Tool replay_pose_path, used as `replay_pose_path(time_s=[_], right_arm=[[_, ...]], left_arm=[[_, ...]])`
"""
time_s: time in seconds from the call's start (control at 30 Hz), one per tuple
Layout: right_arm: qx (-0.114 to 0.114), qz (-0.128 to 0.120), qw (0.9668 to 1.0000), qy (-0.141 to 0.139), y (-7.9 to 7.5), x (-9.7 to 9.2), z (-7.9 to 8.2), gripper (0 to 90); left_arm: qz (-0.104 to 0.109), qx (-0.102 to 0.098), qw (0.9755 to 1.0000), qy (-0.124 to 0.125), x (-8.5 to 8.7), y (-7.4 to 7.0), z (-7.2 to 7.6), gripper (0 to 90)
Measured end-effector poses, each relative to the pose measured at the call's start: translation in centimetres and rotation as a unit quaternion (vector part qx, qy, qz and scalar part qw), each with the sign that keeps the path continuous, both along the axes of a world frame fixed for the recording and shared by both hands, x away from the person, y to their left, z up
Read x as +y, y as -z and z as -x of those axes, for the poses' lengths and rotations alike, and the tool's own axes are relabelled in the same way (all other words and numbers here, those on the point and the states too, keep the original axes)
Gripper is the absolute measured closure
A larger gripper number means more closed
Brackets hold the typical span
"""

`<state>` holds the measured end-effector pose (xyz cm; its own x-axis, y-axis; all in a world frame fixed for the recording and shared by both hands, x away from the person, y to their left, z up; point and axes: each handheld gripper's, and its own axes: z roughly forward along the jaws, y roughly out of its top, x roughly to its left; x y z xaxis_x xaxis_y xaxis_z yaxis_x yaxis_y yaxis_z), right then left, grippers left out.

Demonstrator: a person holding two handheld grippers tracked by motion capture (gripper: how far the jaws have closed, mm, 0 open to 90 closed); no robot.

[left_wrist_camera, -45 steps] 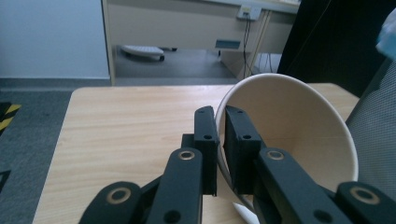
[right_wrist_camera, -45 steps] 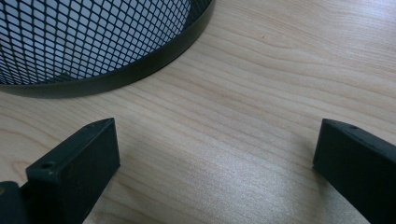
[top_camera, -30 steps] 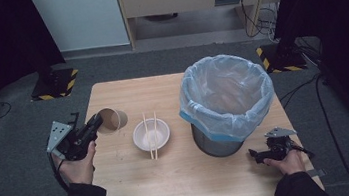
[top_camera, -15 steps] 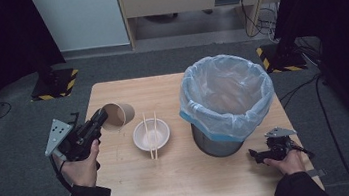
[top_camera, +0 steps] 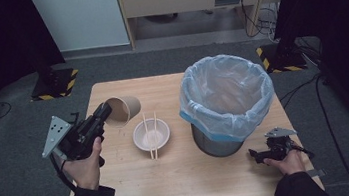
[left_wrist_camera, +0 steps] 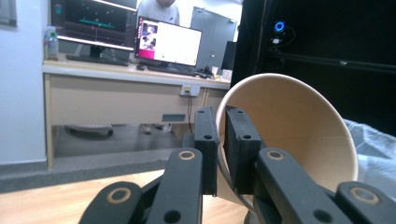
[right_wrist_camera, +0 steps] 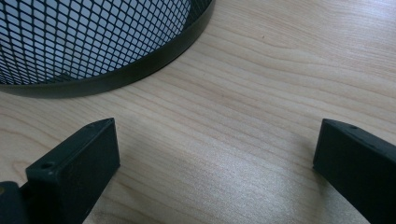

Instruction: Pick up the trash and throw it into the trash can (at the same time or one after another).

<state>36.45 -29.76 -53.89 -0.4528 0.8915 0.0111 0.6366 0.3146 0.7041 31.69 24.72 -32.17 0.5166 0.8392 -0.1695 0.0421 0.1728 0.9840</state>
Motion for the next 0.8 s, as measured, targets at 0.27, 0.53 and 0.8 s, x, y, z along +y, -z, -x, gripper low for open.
replay_pose_path(time_s=[0.27,0.53,0.8], right_arm=[[0.0,0.0,1.0,0.0,0.0,0.0,0.0,0.6],[0.0,0.0,1.0,0.0,0.0,0.0,0.0,0.7],[0.0,0.0,1.0,0.0,0.0,0.0,0.0,0.6]], left_arm=[[0.016,-0.02,0.9996,0.011,-0.8,-1.2,0.0,83.5],[0.034,-0.034,0.9986,0.024,-2.3,-2.3,-0.7,83.5],[0.032,-0.052,0.9974,0.037,-4.2,-3.8,-1.3,83.5]])
